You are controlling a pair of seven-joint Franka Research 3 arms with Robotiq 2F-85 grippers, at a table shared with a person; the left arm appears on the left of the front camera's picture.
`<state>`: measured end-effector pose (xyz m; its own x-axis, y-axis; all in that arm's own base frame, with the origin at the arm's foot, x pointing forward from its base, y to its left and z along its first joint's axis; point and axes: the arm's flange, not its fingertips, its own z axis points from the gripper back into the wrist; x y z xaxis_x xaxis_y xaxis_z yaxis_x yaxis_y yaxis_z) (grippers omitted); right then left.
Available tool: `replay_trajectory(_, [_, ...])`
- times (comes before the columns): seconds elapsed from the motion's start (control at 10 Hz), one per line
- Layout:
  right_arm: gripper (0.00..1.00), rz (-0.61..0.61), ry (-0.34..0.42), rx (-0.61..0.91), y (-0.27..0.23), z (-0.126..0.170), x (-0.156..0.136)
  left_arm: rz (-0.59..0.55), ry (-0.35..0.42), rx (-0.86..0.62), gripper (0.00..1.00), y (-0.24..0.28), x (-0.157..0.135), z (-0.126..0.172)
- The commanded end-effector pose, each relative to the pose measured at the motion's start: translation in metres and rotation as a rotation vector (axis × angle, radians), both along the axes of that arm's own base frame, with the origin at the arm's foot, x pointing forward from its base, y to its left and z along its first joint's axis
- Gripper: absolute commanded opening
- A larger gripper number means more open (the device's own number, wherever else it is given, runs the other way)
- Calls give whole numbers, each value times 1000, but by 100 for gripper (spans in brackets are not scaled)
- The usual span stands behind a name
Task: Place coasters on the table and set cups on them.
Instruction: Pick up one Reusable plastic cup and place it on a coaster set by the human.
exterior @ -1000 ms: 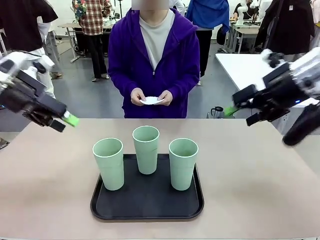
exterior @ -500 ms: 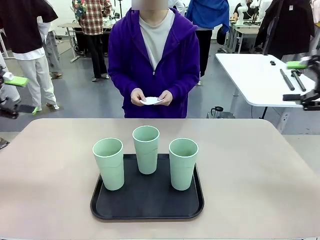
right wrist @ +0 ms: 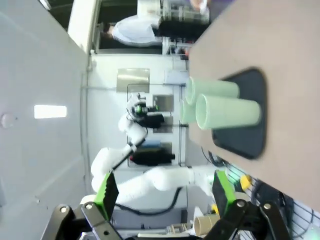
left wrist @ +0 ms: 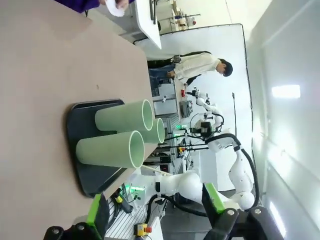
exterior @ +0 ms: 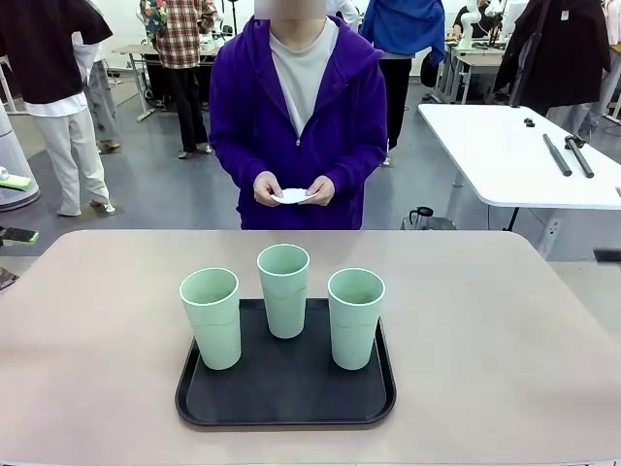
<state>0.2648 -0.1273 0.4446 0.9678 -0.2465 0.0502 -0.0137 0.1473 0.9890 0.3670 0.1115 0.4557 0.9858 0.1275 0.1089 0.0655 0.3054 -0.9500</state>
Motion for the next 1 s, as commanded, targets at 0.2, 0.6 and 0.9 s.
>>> replay_trajectory(0.2, [100,156,-111,-58,42,-41,-46,29,74,-4,100,39,1,-5])
replay_trajectory(0.6, [100,165,-115,-65,7,-21,-15,50,66,7,100,44,-1,-14])
replay_trajectory(0.9, [100,165,-115,-65,7,-21,-15,50,66,7,100,44,-1,-14])
